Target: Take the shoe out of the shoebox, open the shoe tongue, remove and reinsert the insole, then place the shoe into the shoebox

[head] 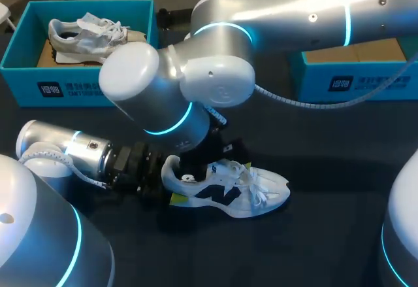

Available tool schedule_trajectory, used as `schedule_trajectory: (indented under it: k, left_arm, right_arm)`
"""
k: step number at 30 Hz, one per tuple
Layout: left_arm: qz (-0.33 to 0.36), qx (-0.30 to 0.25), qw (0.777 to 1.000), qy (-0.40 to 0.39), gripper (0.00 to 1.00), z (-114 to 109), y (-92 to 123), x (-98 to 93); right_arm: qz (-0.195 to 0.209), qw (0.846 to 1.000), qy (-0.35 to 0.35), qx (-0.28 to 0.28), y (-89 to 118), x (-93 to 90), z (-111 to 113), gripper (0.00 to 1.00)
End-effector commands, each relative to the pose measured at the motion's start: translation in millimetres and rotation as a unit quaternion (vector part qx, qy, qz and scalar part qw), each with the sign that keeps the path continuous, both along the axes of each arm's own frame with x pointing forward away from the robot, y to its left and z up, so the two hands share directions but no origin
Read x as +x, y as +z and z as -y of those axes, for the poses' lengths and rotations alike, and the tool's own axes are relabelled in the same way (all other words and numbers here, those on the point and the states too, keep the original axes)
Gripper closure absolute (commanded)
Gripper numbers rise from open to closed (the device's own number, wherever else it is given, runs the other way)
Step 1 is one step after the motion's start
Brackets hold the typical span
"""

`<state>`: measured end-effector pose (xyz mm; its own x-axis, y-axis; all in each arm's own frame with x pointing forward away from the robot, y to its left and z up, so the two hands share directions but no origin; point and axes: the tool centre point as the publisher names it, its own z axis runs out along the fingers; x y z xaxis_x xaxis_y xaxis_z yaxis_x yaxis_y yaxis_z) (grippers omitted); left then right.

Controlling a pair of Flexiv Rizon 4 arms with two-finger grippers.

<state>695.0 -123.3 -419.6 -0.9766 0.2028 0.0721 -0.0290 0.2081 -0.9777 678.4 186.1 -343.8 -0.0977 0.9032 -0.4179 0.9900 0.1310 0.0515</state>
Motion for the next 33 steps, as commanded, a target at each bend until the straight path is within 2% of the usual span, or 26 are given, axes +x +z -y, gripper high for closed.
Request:
schedule_trajectory:
  k: [1, 14, 21, 33]
  left_arm:
    - [0.001, 0.0, 1.0, 0.002, 1.0, -1, 0, -1.5]
    - [0.001, 0.0, 1.0, 0.002, 1.0, -1, 0, -1.5]
    - [0.001, 0.0, 1.0, 0.002, 1.0, -1, 0, -1.5]
    - [0.001, 0.0, 1.0, 0.002, 1.0, -1, 0, -1.5]
  right_arm:
    - [0.074, 0.985, -0.152, 0.029, 8, -5.8, 11, 0.0]
    - [0.07, 0.976, -0.186, 0.09, 16, -4.8, 25, 0.0]
    - [0.069, 0.971, -0.181, 0.139, 18, -4.2, 28, 0.0]
    - [0.049, 0.969, -0.169, 0.171, 18, 1.7, 28, 0.0]
